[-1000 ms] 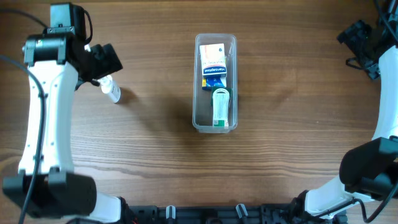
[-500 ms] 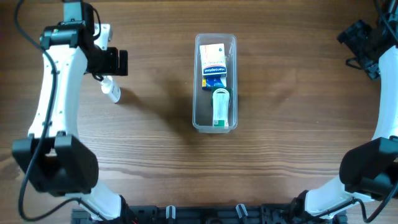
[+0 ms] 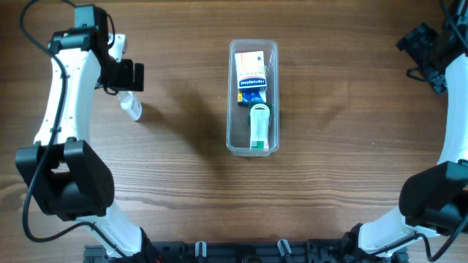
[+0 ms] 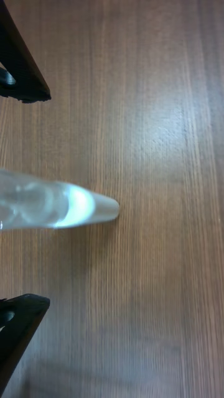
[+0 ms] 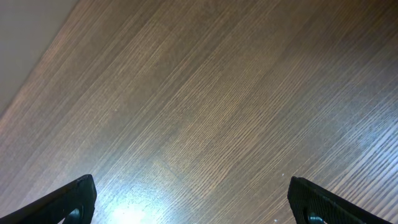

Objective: Pack container
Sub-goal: 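Move the left gripper to the white dropper bottle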

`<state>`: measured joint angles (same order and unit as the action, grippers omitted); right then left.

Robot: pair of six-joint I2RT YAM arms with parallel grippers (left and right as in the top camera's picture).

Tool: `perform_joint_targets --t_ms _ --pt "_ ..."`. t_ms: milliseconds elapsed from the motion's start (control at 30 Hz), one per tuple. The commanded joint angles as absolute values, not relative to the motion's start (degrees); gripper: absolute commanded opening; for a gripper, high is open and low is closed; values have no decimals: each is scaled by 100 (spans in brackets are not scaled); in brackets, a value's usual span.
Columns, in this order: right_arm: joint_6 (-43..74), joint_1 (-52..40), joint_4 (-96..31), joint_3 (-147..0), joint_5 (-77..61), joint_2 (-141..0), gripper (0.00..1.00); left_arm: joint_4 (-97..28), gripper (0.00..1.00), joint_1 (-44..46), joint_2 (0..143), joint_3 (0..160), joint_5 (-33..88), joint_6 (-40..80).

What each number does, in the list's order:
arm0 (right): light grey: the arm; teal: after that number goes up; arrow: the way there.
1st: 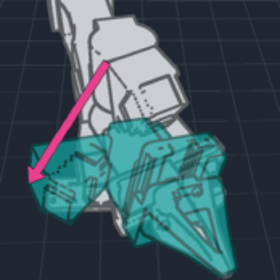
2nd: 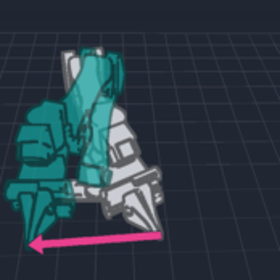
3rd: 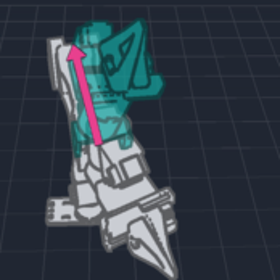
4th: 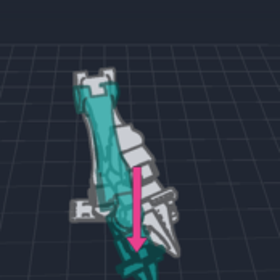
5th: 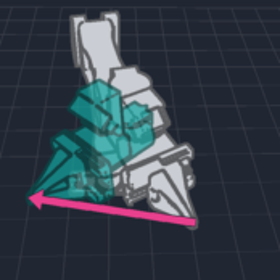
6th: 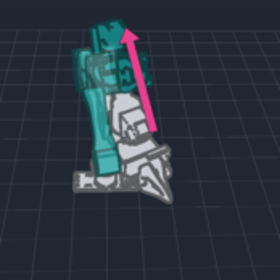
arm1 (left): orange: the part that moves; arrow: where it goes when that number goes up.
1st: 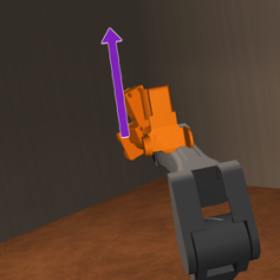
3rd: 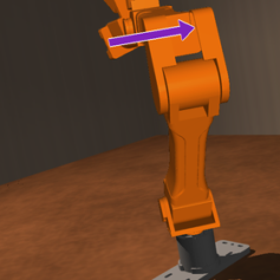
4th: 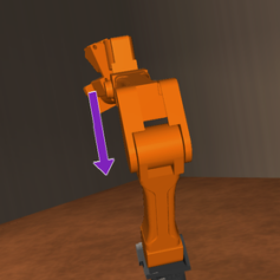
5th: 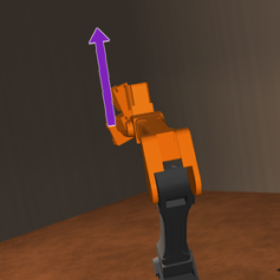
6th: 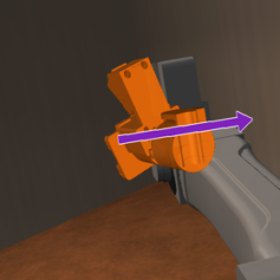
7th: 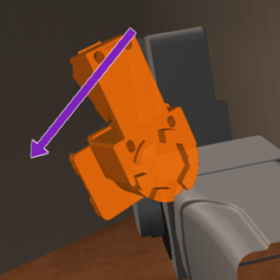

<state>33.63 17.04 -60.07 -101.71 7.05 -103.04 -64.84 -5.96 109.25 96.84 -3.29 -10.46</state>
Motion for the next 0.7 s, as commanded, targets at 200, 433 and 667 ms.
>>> perform_joint_targets --t_ms 200,433,667 --pt "3452 1695 -6001 -10149 674 -10339 100 -6270 99 -661 10967 9091 -204 -1094" --pt "3452 1695 -6001 -10149 674 -10339 100 -6038 99 -661 10971 9021 -14 -1127" --pt "3452 1695 -6001 -10149 674 -10342 100 -6086 96 -661 11153 9021 84 -1157"
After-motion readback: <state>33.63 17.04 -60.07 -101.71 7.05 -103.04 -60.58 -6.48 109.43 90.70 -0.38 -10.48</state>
